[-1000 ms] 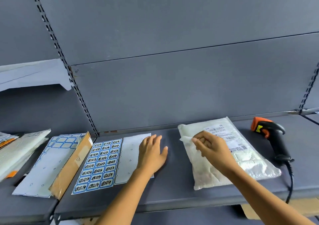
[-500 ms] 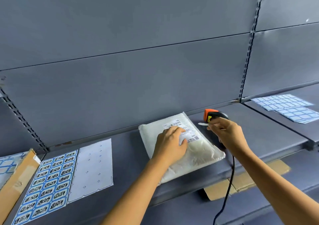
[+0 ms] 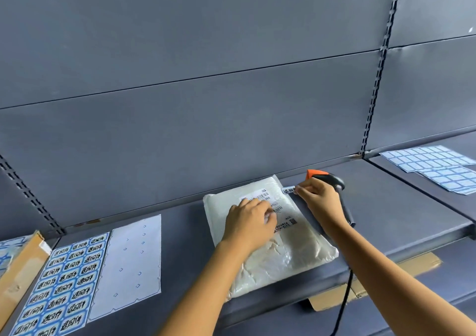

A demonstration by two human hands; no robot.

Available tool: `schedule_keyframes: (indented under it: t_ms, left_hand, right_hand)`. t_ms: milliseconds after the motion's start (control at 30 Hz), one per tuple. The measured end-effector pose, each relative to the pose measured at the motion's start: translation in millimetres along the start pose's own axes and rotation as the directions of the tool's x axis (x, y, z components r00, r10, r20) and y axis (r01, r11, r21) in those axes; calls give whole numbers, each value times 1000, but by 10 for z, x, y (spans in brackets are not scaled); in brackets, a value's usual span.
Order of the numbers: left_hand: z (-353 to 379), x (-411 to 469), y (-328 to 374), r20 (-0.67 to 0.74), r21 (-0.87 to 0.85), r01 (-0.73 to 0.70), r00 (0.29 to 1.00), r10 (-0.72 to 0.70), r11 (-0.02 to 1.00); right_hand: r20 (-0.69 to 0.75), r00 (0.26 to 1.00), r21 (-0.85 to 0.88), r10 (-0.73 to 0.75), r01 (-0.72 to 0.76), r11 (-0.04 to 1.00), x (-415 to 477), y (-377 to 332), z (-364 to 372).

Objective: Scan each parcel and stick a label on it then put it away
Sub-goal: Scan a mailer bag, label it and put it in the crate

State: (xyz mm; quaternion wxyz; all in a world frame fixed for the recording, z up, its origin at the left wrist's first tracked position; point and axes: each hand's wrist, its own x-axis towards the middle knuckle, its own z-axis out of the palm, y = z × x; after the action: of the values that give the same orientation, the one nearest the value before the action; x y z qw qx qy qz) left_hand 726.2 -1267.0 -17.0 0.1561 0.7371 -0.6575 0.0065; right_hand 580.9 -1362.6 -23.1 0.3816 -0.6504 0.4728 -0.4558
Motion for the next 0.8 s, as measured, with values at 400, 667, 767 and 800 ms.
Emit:
schedule_keyframes:
  t_ms: [400,667,767,800]
  left_hand:
    - [156,377,9,-4,111,119,993,-120,987]
    - [169,516,20,85,211,74,992,-94,975]
    - [173,535,37,90,223,64,992,-86,973]
    - [179,535,38,91,228,59,993,-81,972]
  right_hand:
    - [28,995,-95,94,-91,991,316,41,327]
    - [64,995,-197,77,-63,978,367,95,411]
    - [42,997,-223,63,-53,973,383,110,427]
    - [38,997,-224,60,-50,973,384,119,429]
